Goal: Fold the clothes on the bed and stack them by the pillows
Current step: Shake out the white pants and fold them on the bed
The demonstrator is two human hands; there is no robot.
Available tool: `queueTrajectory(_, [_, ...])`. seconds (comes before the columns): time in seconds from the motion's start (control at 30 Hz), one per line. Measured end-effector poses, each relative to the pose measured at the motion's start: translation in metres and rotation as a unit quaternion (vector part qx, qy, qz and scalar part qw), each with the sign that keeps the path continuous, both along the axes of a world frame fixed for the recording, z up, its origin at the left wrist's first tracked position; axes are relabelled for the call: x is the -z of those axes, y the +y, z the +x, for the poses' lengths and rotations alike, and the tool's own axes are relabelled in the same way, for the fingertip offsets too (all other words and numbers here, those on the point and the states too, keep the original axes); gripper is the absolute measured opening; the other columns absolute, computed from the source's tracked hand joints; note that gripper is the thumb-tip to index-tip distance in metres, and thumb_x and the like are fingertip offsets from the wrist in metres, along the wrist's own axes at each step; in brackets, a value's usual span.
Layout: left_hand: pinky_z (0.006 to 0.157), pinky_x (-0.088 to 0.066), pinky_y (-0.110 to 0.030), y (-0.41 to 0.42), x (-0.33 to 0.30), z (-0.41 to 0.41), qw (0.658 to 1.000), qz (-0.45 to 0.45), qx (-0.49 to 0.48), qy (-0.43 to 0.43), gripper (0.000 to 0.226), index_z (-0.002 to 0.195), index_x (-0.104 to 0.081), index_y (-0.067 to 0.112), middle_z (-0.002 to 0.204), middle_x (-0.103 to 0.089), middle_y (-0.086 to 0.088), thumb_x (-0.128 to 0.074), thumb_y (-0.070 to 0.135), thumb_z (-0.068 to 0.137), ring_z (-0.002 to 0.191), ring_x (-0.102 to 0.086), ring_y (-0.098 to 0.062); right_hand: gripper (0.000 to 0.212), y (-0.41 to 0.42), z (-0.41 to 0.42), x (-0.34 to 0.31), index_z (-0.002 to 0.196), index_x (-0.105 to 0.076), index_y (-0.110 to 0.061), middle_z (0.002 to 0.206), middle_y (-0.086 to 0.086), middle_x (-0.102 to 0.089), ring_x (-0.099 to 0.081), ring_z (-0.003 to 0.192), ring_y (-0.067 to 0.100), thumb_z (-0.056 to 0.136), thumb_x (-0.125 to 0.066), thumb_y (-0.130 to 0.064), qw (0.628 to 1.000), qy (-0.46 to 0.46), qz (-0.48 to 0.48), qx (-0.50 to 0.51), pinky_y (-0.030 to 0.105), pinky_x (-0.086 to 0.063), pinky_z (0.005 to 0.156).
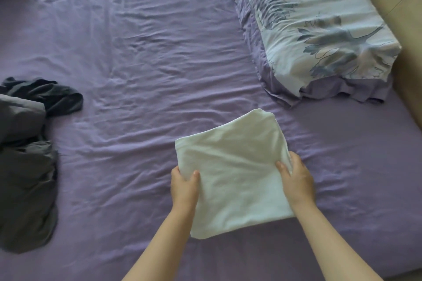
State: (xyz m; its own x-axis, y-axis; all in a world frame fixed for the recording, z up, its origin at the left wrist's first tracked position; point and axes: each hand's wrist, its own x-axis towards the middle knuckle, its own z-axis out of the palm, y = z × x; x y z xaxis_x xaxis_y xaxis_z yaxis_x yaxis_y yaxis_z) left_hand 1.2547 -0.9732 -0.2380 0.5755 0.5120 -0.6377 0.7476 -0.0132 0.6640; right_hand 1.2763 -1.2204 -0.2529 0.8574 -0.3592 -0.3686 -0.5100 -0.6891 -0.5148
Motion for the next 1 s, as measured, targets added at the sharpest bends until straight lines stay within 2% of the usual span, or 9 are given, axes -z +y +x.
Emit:
queueTrajectory(0.3, [0.087, -0.051, -0.04, -0.078, -0.025, 0.025, 0.99, -0.075, 0.122, -0.016, 0.034, 0.119, -0.053, 0.017, 0.103, -0.062, 0.003, -0.046, 0.008, 0.087, 0.095, -0.06, -0.02, 0.042, -0.084, 0.008, -0.035, 0.137, -0.043, -0.017, 0.123, 0.017, -0.05, -0.051, 0.104, 0.036, 0.098, -0.045, -0.028, 0.996, -0.019, -0.078, 0.05, 0.038, -0.037, 0.075])
queueTrajectory(0.5, [0.075, -0.053, -0.039, -0.14, -0.028, 0.035, 0.969, -0.127, 0.213, -0.005, 0.042, 0.112, -0.057, 0.019, 0.096, -0.064, 0.005, -0.039, 0.0, 0.079, 0.087, -0.061, -0.019, 0.041, -0.145, 0.004, -0.05, 0.139, -0.039, -0.012, 0.12, 0.022, -0.05, -0.051, 0.099, 0.041, 0.099, -0.04, -0.02, 0.987, 0.0, -0.15, 0.05, 0.044, -0.041, 0.076])
queueTrajectory(0.6, [0.064, -0.048, -0.029, -0.161, -0.025, 0.04, 0.949, -0.148, 0.276, -0.019, 0.046, 0.108, -0.059, 0.021, 0.089, -0.063, 0.007, -0.039, -0.005, 0.075, 0.079, -0.057, -0.015, 0.041, -0.169, 0.005, -0.051, 0.139, -0.037, -0.007, 0.12, 0.026, -0.05, -0.051, 0.101, 0.043, 0.098, -0.041, -0.012, 0.98, -0.003, -0.195, 0.045, 0.046, -0.039, 0.078])
queueTrajectory(0.67, [0.069, -0.048, -0.031, -0.172, -0.023, 0.041, 0.938, -0.17, 0.299, -0.036, 0.049, 0.105, -0.059, 0.027, 0.088, -0.062, 0.007, -0.041, -0.006, 0.073, 0.08, -0.056, -0.016, 0.046, -0.182, 0.007, -0.051, 0.141, -0.033, -0.006, 0.126, 0.026, -0.047, -0.049, 0.107, 0.043, 0.096, -0.041, -0.003, 0.978, -0.002, -0.201, 0.051, 0.049, -0.039, 0.084])
queueTrajectory(0.73, [0.078, -0.051, -0.035, -0.18, -0.021, 0.04, 0.924, -0.173, 0.335, -0.058, 0.059, 0.121, -0.052, 0.028, 0.098, -0.062, 0.005, -0.045, -0.009, 0.076, 0.09, -0.057, -0.019, 0.053, -0.187, 0.011, -0.051, 0.143, -0.031, -0.006, 0.136, 0.022, -0.043, -0.044, 0.117, 0.041, 0.092, -0.04, 0.003, 0.981, -0.016, -0.189, 0.038, 0.049, -0.036, 0.093])
queueTrajectory(0.8, [0.097, -0.047, -0.041, -0.185, -0.015, 0.041, 0.893, -0.078, 0.437, -0.073, 0.08, 0.143, -0.026, 0.034, 0.136, -0.046, -0.002, -0.057, -0.003, 0.079, 0.121, -0.046, -0.025, 0.055, -0.18, 0.015, -0.05, 0.146, -0.028, -0.008, 0.146, 0.018, -0.036, -0.035, 0.13, 0.036, 0.094, -0.043, -0.003, 0.984, -0.021, -0.175, -0.023, 0.044, -0.028, 0.104])
queueTrajectory(0.83, [0.108, -0.037, -0.044, -0.188, -0.011, 0.041, 0.852, 0.03, 0.519, -0.06, 0.093, 0.149, -0.007, 0.034, 0.153, -0.021, -0.006, -0.065, 0.01, 0.081, 0.137, -0.028, -0.025, 0.056, -0.172, 0.016, -0.048, 0.147, -0.026, -0.012, 0.15, 0.016, -0.031, -0.028, 0.136, 0.033, 0.095, -0.045, -0.011, 0.984, -0.012, -0.17, -0.061, 0.043, -0.024, 0.109])
queueTrajectory(0.9, [0.118, -0.01, -0.05, -0.193, -0.006, 0.038, 0.747, 0.196, 0.633, -0.05, 0.102, 0.149, 0.013, 0.035, 0.157, 0.021, -0.005, -0.065, 0.042, 0.084, 0.146, 0.01, -0.025, 0.059, -0.15, 0.013, -0.04, 0.149, -0.021, -0.027, 0.156, 0.01, -0.017, -0.016, 0.142, 0.028, 0.095, -0.047, -0.028, 0.979, 0.031, -0.159, -0.121, 0.044, -0.02, 0.113])
queueTrajectory(1.0, [0.114, 0.005, -0.056, -0.197, 0.0, 0.038, 0.684, 0.232, 0.691, -0.031, 0.1, 0.15, 0.008, 0.033, 0.155, 0.028, -0.004, -0.059, 0.061, 0.081, 0.143, 0.023, -0.026, 0.069, -0.117, 0.003, -0.019, 0.147, -0.006, -0.041, 0.158, 0.002, 0.007, 0.004, 0.145, 0.027, 0.091, -0.045, -0.051, 0.969, 0.128, -0.147, -0.152, 0.053, -0.012, 0.112])
